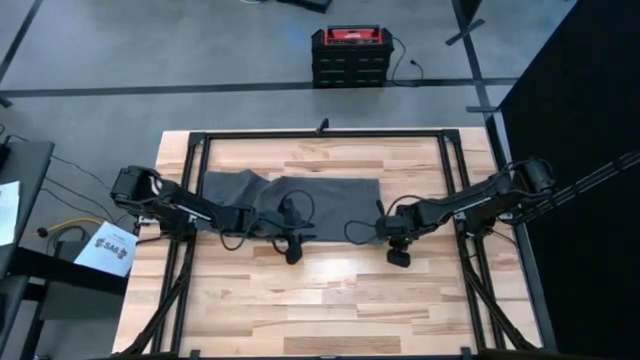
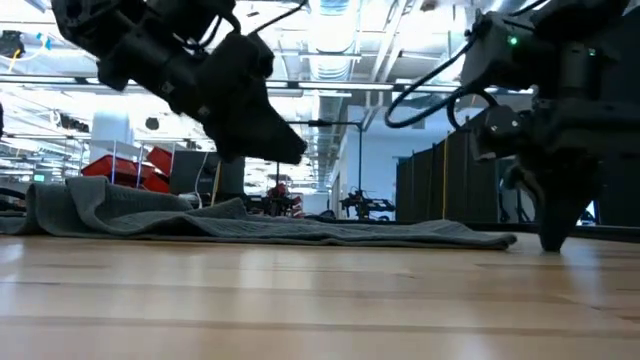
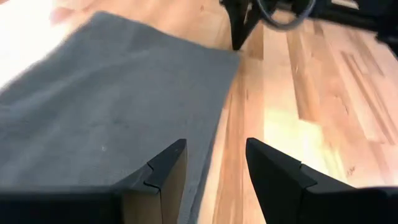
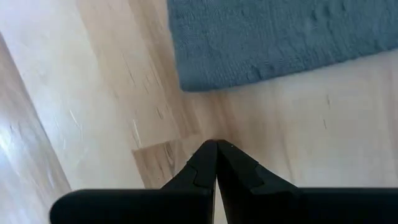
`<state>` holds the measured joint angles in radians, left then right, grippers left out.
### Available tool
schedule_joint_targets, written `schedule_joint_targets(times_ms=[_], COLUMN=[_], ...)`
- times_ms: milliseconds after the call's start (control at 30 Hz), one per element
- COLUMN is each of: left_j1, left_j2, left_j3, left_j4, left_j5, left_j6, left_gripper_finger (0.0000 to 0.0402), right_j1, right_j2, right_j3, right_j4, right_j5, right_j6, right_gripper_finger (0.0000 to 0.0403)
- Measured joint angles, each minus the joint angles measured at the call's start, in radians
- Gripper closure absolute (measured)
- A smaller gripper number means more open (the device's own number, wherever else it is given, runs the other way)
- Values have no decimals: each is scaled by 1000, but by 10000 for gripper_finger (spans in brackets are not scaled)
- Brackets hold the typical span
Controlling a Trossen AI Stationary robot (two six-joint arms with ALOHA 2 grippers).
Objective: Roll towel
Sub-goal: Fold the gray towel
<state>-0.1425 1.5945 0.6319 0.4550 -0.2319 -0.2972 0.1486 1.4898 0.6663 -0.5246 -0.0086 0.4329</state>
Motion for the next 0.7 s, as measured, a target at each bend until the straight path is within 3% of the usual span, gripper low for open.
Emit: schedule_joint_targets(times_ms=[333,700], left_j1=[0,1], left_j2=[186,358], left_j3=[90,263], left_j4=[21,-85], left_j5=[2,2], left_j6=[47,100], left_gripper_finger=[249,249], right_j1=[-70,-94], right_j2=[8,7], right_j3=[17,64], right_j4=[237,205], right_j5=[23,18], right_j6=[-148,-232], right_gripper_finger=[403,403])
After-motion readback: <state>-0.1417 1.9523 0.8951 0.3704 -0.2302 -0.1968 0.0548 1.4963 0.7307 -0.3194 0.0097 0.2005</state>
